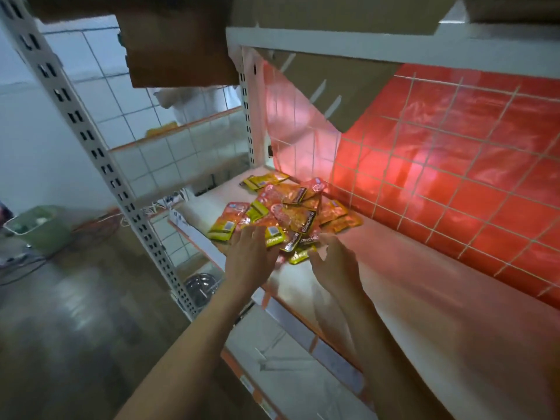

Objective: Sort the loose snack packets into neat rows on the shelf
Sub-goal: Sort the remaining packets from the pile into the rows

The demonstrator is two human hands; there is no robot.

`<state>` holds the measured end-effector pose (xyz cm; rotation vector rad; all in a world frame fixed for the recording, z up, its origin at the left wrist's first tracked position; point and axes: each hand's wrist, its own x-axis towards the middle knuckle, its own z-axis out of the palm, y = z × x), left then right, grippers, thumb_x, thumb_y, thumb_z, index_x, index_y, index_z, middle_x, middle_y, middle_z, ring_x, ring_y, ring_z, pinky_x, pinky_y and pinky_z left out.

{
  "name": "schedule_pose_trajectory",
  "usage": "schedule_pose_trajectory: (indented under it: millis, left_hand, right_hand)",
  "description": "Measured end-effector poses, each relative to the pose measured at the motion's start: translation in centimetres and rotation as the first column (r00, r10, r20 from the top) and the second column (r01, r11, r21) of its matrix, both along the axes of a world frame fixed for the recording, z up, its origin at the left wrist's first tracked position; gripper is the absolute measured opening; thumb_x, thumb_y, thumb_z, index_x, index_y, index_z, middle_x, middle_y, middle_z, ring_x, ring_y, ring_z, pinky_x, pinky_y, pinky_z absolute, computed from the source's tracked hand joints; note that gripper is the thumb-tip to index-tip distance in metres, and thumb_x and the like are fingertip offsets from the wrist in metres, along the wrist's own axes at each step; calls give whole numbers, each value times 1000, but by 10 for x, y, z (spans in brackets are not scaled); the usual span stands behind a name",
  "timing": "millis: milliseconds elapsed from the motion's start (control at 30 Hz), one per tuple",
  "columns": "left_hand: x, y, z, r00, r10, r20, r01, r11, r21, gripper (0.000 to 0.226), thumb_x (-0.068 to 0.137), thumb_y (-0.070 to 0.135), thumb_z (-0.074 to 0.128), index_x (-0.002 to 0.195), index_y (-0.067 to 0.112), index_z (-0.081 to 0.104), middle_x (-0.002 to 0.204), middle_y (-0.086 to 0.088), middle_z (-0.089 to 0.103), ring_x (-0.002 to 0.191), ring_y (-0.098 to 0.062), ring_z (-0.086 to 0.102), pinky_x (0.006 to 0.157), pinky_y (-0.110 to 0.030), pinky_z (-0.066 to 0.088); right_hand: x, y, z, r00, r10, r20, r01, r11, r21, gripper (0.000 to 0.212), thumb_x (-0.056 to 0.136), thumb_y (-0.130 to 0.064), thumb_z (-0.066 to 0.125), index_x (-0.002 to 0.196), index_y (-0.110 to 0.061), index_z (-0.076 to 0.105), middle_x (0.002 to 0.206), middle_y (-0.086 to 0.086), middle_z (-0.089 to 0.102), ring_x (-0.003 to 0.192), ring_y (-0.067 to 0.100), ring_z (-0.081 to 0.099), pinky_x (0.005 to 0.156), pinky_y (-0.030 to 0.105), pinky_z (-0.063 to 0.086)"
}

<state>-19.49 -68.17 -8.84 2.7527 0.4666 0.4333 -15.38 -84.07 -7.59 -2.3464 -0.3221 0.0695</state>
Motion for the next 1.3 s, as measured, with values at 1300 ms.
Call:
schedule_pose_trajectory:
  millis: [1300]
  left_hand:
    - [148, 45, 30, 772, -551, 316, 624, 566, -539, 15, 77, 13, 65, 74, 26, 58, 79, 2, 68, 74, -16, 62, 72, -33, 49]
  right_hand:
    - [38, 18, 19, 725, -684, -85, 669, 669, 323, 26, 81, -23, 69, 106, -15, 67, 88, -2, 66, 81, 17, 62, 67, 25, 45]
